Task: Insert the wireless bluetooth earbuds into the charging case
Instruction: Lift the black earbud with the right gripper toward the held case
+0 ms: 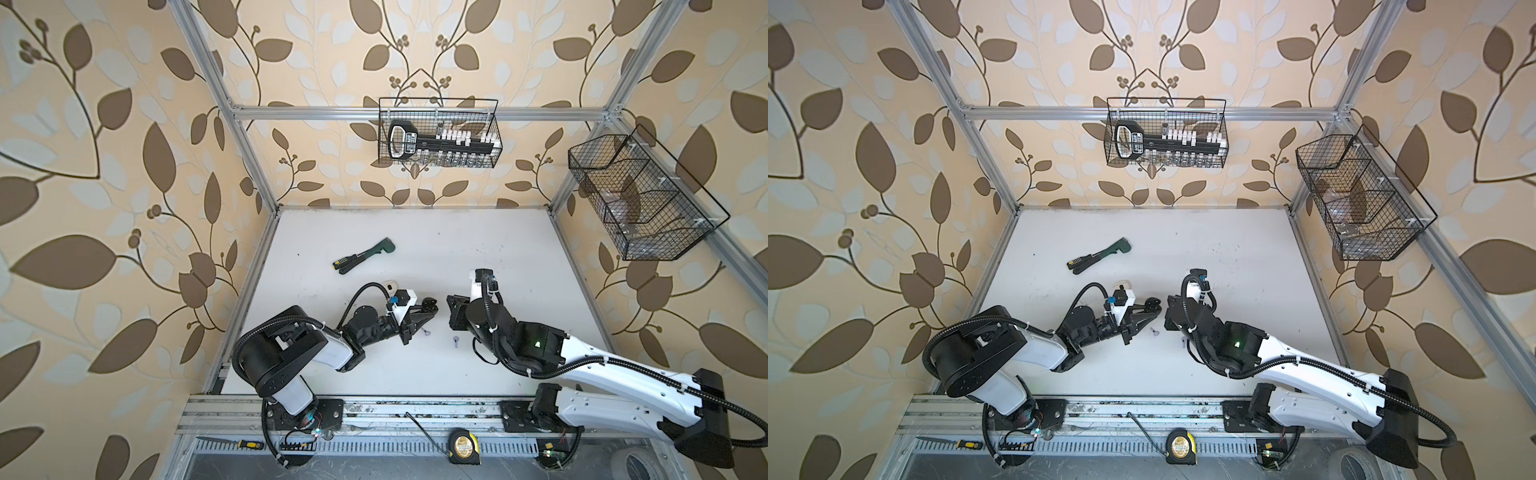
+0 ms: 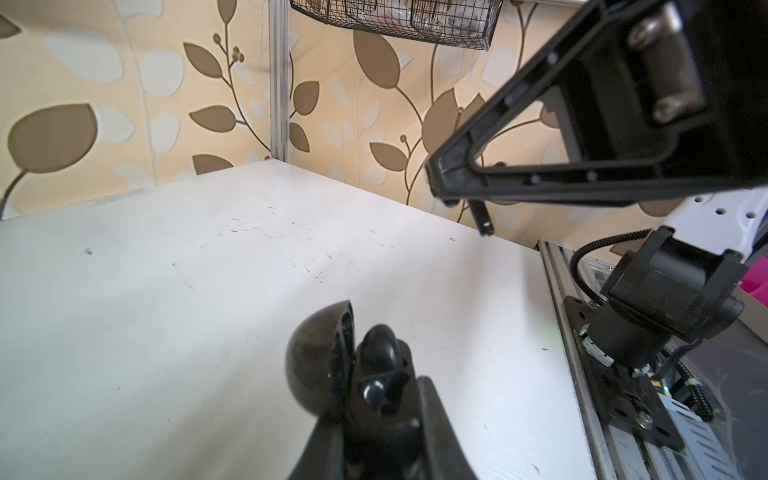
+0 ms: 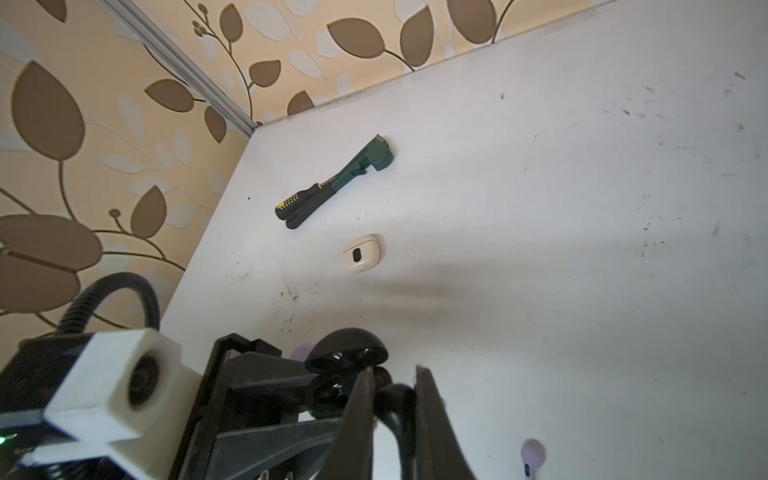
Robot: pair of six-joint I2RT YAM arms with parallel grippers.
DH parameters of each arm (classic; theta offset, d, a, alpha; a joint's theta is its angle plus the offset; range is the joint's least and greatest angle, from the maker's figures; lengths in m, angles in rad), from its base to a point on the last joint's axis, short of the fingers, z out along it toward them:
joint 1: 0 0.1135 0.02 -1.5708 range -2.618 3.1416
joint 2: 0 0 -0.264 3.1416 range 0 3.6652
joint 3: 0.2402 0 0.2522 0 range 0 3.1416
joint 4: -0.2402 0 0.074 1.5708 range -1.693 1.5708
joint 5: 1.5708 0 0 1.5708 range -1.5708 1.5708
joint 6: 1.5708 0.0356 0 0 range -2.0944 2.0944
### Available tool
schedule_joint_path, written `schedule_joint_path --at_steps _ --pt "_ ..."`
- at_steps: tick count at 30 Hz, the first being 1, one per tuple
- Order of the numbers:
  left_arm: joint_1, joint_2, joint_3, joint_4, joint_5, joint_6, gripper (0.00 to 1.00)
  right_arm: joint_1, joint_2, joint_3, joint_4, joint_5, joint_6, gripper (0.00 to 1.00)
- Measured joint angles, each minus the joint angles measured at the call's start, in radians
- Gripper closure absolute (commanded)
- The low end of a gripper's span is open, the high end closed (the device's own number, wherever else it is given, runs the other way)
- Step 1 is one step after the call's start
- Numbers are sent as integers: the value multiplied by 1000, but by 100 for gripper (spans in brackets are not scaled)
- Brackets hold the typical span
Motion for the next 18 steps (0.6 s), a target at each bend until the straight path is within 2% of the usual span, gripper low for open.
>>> schedule_joint_path --at_steps 6,18 --pt "0 0 10 0 37 -6 100 56 53 -14 109 66 2 85" --pt "0 0 15 0 68 -25 100 63 172 -14 225 98 3 85"
